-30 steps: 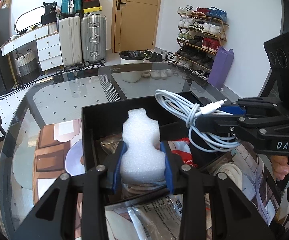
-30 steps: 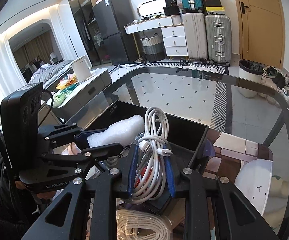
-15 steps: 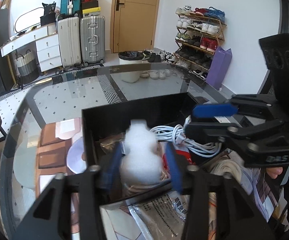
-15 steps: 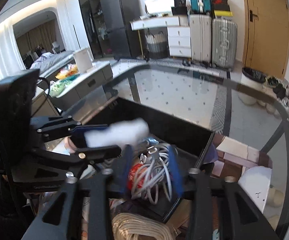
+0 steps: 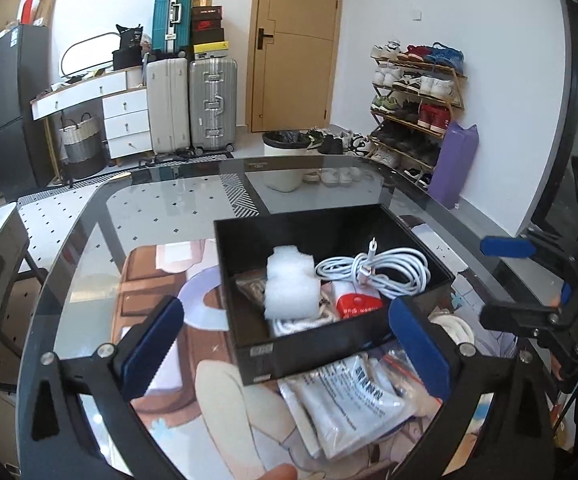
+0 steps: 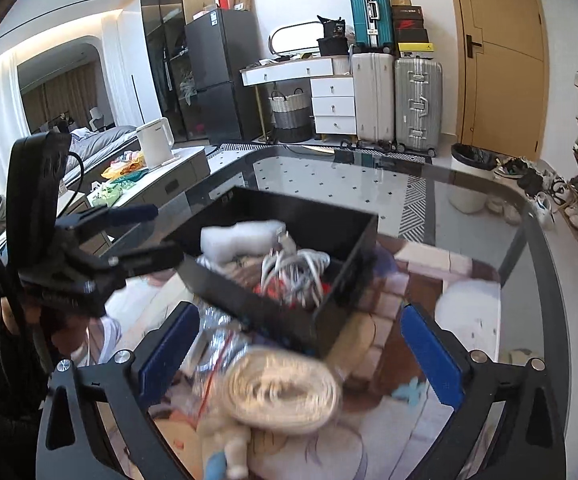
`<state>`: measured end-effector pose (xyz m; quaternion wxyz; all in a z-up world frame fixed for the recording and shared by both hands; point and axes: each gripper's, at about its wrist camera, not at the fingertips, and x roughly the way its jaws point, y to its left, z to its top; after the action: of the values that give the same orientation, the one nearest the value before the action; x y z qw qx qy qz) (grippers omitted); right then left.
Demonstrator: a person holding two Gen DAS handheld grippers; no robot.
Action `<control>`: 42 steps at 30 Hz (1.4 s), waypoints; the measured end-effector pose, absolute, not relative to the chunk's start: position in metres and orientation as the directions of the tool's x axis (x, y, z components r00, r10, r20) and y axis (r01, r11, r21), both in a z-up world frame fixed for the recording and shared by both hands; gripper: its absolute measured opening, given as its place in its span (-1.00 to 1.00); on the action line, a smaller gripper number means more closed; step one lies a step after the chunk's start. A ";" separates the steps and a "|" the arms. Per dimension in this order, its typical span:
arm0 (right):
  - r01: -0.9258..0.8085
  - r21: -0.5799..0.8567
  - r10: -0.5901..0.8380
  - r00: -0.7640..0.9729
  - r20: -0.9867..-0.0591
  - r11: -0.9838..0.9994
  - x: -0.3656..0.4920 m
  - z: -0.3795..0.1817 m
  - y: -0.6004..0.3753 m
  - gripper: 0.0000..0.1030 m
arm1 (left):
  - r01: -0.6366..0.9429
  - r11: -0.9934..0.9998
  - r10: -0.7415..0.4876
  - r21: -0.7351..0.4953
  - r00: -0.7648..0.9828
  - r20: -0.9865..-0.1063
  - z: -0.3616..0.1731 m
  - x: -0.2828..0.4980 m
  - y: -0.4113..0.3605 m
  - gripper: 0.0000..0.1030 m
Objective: Organize soft objects
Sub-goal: 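Move the right gripper toward the clear bag of coiled white rope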
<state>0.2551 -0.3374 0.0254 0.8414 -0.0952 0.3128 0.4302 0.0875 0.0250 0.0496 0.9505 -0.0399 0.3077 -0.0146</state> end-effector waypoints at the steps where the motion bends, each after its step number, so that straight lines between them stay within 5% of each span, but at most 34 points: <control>1: -0.781 0.110 0.663 0.436 -0.609 0.615 0.251 0.023 -0.339 0.99 | -0.002 0.996 -0.049 -0.087 0.811 -0.583 0.049 0.083 0.026 1.00; 42: -0.701 0.150 0.510 0.339 -0.790 0.697 0.253 -0.043 -0.322 0.99 | 0.006 0.997 -0.060 -0.081 0.717 -0.695 0.005 0.071 0.012 1.00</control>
<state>0.2530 -0.3224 -0.0429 0.8109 -0.1089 0.4371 0.3734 0.0708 0.0123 0.0047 0.9258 -0.0364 0.3760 -0.0178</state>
